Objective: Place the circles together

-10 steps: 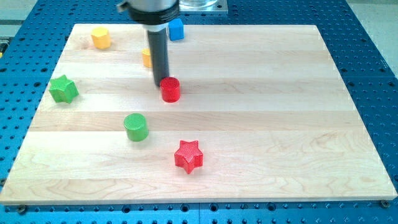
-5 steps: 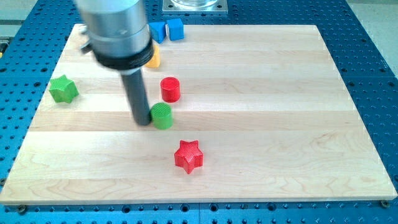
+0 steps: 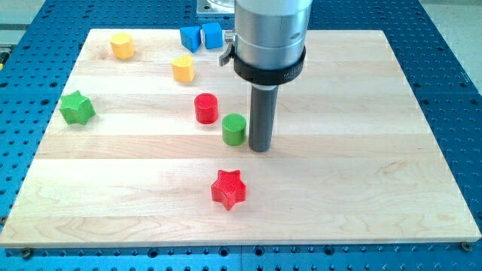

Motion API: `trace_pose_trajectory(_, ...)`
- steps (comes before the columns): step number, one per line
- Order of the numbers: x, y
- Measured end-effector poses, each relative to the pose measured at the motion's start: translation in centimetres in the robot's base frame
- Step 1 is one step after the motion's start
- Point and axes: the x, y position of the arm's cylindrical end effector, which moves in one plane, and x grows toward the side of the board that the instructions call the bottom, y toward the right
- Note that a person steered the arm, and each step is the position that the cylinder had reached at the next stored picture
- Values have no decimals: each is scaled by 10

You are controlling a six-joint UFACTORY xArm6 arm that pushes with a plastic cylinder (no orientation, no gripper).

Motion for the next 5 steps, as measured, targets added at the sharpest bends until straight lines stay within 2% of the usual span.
trace_pose_trajectory(1,-13,1)
trace_pose_trajectory(2,15,5)
trace_pose_trajectory(3,-2,-29)
trace_pose_trajectory(4,-21,-29)
trace_pose_trajectory(5,42,24)
